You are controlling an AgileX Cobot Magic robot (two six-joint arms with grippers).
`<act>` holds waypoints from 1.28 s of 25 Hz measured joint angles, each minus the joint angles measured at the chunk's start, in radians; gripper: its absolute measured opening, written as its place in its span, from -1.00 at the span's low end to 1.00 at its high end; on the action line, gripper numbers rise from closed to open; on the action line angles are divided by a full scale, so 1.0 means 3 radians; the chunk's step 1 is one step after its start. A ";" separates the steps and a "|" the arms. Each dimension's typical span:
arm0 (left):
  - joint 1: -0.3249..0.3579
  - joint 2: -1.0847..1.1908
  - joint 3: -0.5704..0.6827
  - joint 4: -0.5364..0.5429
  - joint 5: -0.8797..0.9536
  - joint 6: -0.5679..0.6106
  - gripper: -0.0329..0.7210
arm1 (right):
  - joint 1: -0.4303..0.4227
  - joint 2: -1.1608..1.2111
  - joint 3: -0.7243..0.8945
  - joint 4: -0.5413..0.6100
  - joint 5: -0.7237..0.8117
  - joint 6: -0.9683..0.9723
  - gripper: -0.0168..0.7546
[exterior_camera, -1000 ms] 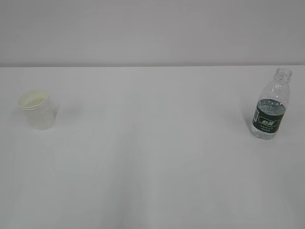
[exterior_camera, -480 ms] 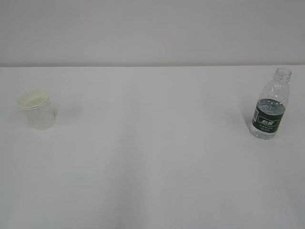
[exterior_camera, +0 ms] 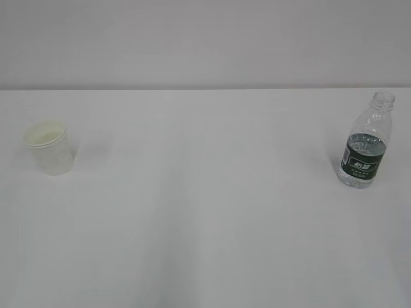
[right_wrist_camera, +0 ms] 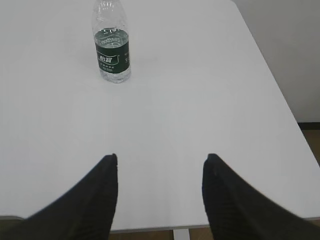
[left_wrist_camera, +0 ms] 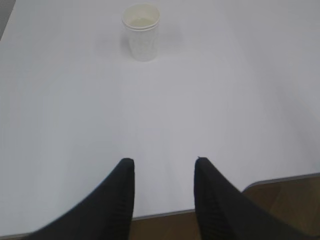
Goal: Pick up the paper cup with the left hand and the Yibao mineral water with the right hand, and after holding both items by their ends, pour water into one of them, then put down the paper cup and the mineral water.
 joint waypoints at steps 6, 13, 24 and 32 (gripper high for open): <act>0.0000 0.0000 0.0045 0.0000 -0.0080 0.0000 0.13 | 0.0000 0.0000 0.0000 -0.0006 0.0000 0.0007 0.26; 0.0000 0.0000 0.0088 0.0000 -0.0159 0.0000 0.88 | 0.0000 0.0000 0.0000 -0.0012 0.0000 0.0012 0.62; 0.0000 0.0000 0.0088 0.0000 -0.0174 0.0000 0.86 | 0.0000 0.0000 0.0000 -0.0012 0.0001 0.0019 0.62; 0.0000 0.0000 0.0088 0.0000 -0.0174 0.0000 0.80 | 0.0000 0.0000 0.0000 -0.0012 0.0001 0.0019 0.54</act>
